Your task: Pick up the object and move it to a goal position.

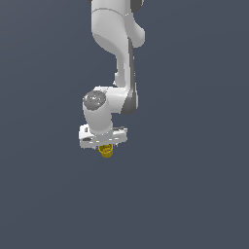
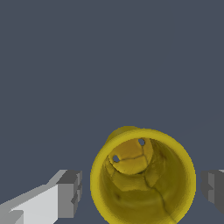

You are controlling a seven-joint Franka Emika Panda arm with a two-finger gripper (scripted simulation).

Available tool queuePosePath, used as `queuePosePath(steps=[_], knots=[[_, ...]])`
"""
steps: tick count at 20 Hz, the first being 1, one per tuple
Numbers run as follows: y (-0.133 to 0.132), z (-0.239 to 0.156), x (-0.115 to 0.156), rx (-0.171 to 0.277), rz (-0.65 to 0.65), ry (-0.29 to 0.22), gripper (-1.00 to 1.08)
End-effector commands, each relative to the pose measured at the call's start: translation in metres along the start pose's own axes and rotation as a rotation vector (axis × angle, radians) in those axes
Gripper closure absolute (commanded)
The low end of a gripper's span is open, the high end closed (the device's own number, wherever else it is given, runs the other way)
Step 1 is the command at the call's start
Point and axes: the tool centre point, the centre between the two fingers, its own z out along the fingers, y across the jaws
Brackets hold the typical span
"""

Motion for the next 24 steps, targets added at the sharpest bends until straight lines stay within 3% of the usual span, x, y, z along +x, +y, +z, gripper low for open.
queuePosePath(steps=[1,8,9,24], knots=[[0.0,0.014,-0.001,0.0,-0.001,-0.001,-0.92],[0.0,0.029,0.0,0.001,-0.002,-0.001,-0.92],[0.0,0.029,0.0,0.001,-0.002,-0.001,1.08],[0.0,0.023,-0.003,0.0,-0.001,-0.001,1.08]])
